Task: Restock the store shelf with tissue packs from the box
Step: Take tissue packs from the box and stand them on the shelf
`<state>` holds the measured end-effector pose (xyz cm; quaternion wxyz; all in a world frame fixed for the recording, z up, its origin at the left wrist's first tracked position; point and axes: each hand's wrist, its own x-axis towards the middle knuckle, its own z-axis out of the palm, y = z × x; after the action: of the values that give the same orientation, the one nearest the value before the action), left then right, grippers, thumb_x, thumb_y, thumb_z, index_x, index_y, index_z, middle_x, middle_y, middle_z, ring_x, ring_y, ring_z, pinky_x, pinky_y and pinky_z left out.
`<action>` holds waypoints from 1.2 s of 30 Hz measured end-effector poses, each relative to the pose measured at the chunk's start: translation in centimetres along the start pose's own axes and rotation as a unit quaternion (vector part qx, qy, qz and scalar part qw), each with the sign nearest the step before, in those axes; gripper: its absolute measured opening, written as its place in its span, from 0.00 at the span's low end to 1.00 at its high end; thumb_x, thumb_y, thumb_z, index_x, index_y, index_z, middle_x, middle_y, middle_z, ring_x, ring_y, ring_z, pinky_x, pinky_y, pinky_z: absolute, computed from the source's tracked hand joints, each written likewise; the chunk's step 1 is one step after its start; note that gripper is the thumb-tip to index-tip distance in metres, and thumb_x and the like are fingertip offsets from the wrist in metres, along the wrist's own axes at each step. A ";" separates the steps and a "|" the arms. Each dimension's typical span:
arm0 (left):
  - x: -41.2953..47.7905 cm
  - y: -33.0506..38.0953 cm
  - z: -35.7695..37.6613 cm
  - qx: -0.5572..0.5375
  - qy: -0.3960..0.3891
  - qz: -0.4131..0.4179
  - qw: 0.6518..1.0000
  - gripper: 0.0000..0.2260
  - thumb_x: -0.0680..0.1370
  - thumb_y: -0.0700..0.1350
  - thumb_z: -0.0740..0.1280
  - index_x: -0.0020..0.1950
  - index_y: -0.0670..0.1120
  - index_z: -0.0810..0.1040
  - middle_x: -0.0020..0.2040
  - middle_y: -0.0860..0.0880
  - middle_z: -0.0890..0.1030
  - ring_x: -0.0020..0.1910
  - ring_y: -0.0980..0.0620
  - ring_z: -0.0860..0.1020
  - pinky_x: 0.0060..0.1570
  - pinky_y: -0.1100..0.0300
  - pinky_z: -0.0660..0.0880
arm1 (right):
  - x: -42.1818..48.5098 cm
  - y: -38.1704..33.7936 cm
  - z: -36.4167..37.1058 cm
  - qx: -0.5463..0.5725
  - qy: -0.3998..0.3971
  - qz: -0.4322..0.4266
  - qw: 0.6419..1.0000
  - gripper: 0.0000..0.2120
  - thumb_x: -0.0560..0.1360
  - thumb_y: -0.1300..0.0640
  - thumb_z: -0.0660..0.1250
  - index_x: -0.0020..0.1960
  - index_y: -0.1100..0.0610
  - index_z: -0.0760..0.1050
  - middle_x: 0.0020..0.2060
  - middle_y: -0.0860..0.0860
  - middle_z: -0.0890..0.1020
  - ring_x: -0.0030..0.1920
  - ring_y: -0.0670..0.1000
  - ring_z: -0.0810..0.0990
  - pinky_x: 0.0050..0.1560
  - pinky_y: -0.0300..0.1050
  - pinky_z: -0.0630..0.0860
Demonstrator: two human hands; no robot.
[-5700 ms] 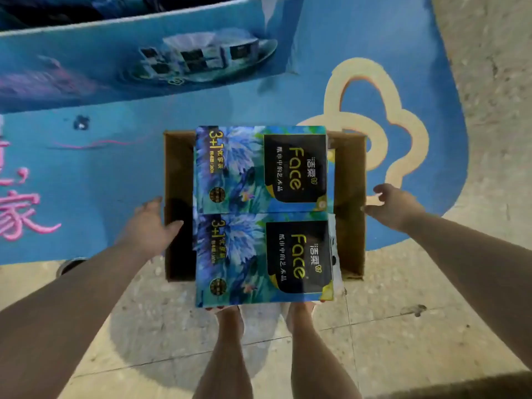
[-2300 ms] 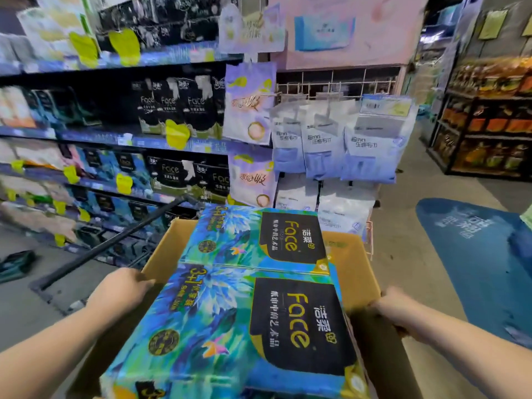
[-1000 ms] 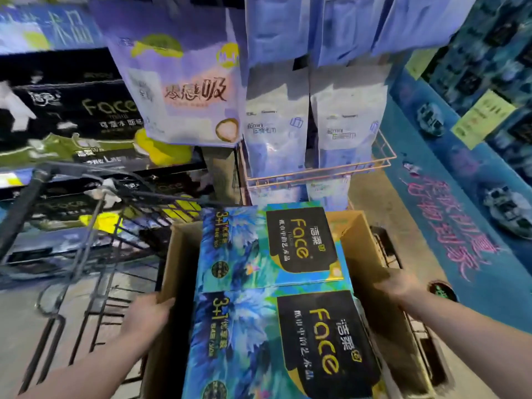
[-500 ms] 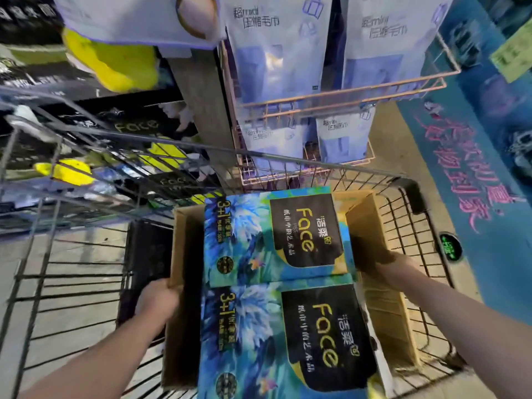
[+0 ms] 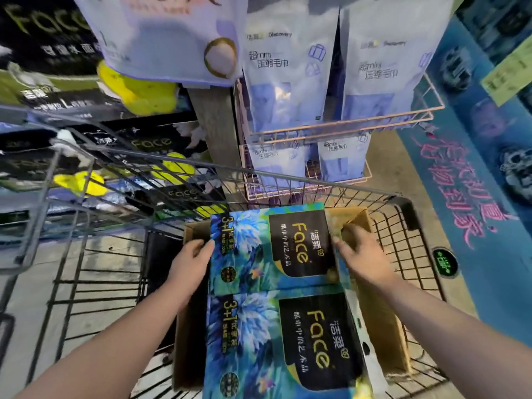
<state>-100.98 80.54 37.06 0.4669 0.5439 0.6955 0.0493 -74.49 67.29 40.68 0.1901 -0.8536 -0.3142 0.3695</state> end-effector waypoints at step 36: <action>-23.2 2.0 -11.1 -0.288 0.148 0.021 0.946 0.16 0.69 0.56 0.75 0.46 0.47 0.77 0.46 0.47 0.83 0.42 0.47 0.82 0.48 0.49 0.80 | -12.5 -12.4 -5.0 0.208 -0.121 -0.170 0.956 0.17 0.69 0.47 0.73 0.53 0.56 0.79 0.51 0.55 0.84 0.52 0.56 0.82 0.55 0.49 0.78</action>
<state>-108.00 67.59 58.19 0.4944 0.3873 0.7013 0.3372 -82.24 67.40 57.22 0.3839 -0.6784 -0.3911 0.4893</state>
